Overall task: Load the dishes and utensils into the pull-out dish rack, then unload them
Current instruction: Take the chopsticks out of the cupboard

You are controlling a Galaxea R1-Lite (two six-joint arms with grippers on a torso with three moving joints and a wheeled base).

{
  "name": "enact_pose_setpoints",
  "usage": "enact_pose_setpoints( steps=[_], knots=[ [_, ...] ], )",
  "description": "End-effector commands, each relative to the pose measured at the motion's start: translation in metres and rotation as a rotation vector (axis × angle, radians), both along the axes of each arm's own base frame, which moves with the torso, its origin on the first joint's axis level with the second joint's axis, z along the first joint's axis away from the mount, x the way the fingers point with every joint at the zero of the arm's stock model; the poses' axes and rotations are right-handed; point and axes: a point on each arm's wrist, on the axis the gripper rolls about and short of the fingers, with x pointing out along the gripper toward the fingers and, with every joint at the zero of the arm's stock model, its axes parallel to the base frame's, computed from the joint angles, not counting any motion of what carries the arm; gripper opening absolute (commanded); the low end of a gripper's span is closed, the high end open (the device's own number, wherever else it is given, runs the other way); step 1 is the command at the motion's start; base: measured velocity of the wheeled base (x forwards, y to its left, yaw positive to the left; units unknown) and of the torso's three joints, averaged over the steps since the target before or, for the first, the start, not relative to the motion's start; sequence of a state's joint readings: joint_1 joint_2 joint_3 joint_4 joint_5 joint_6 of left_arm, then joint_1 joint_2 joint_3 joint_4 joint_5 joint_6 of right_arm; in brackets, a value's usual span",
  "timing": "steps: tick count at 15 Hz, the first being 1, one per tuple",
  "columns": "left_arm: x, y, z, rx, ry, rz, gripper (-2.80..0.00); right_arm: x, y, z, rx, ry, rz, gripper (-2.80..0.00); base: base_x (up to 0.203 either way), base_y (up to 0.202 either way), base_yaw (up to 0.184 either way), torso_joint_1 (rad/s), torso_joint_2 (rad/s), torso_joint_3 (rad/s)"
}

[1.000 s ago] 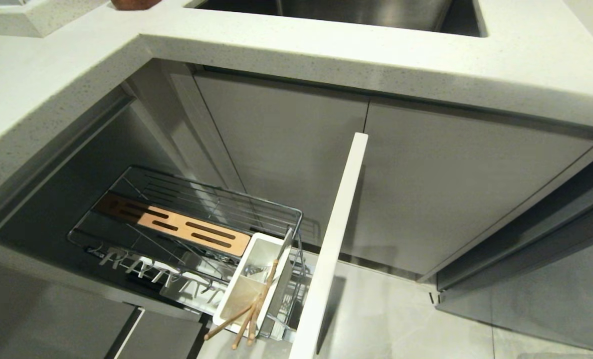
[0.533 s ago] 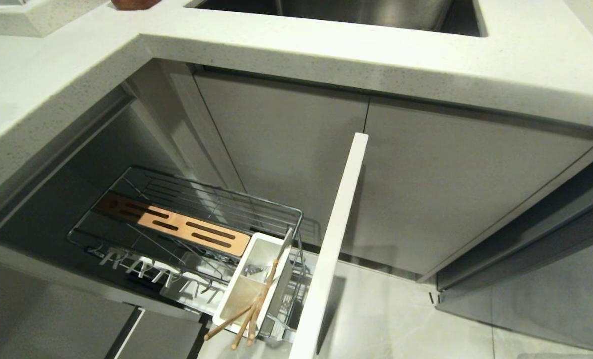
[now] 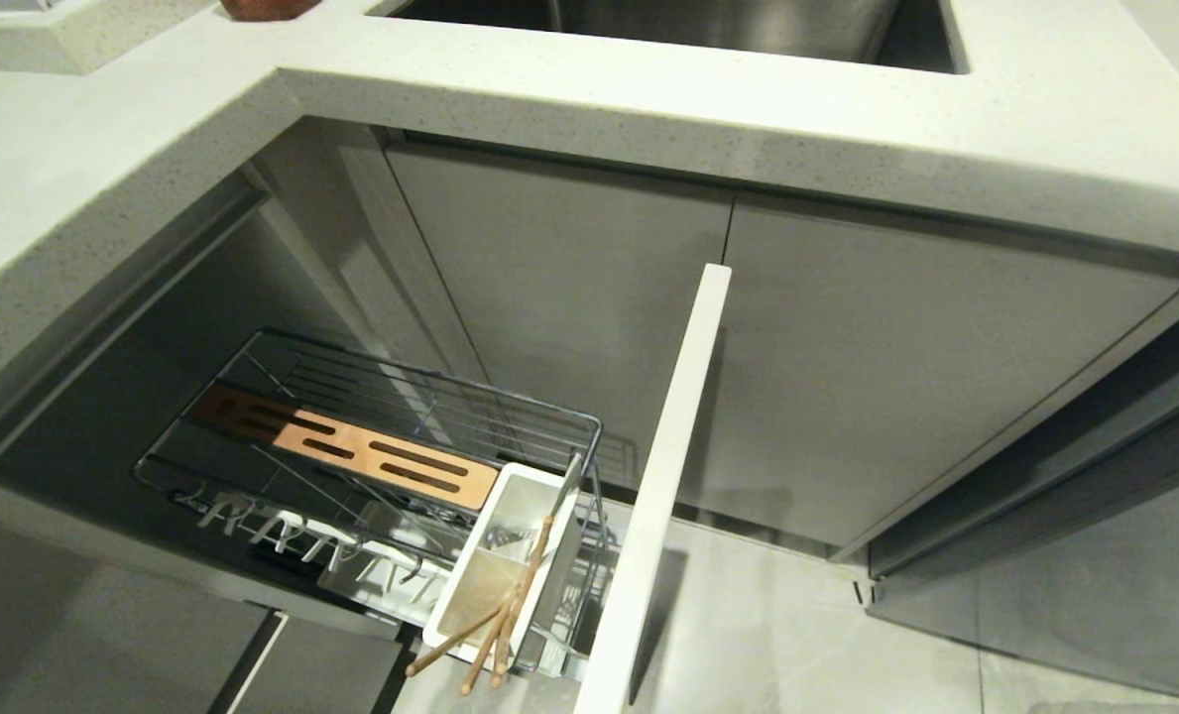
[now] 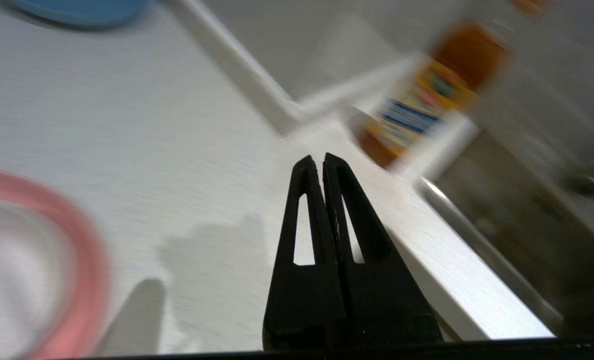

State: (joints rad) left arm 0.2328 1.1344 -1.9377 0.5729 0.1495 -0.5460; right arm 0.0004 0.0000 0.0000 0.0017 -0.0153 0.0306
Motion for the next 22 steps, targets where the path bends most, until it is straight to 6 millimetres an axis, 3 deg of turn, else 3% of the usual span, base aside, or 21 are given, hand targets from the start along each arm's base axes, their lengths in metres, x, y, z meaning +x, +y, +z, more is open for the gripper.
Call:
enact_pose_setpoints(
  steps=[1,4,10,15,17,22],
  knots=[
    [-0.008,-0.007,0.000,0.001,-0.016,-0.150,-2.80,0.000,0.000,-0.001,0.000,0.003,0.000,-2.80,0.000,0.000,0.000,0.000,0.00,0.000],
    [-0.005,-0.013,-0.015,0.023,0.046,-0.370,-2.80,0.000,0.000,-0.001,0.001,0.002,0.000,-2.80,0.000,0.000,0.000,0.000,0.00,0.000],
    [0.033,-0.038,-0.075,0.210,0.347,-0.694,-2.80,0.000,0.000,0.000,0.000,0.001,0.001,-2.80,0.000,0.000,0.000,0.000,0.00,0.000],
    [0.086,-0.064,-0.142,0.286,0.890,-0.764,-2.80,0.000,0.000,0.000,0.000,0.001,0.000,-2.80,0.000,0.000,0.000,0.000,0.00,0.000],
    [0.102,-0.072,-0.159,0.303,1.042,-0.777,-2.80,0.000,0.000,0.000,0.000,0.001,0.000,-2.80,0.000,0.000,0.000,0.000,0.00,0.000],
    [0.131,-0.097,-0.181,0.341,1.199,-0.831,-2.80,0.000,0.000,-0.001,0.000,0.003,0.000,-2.80,0.000,0.000,0.000,0.000,0.00,0.000]
  ],
)
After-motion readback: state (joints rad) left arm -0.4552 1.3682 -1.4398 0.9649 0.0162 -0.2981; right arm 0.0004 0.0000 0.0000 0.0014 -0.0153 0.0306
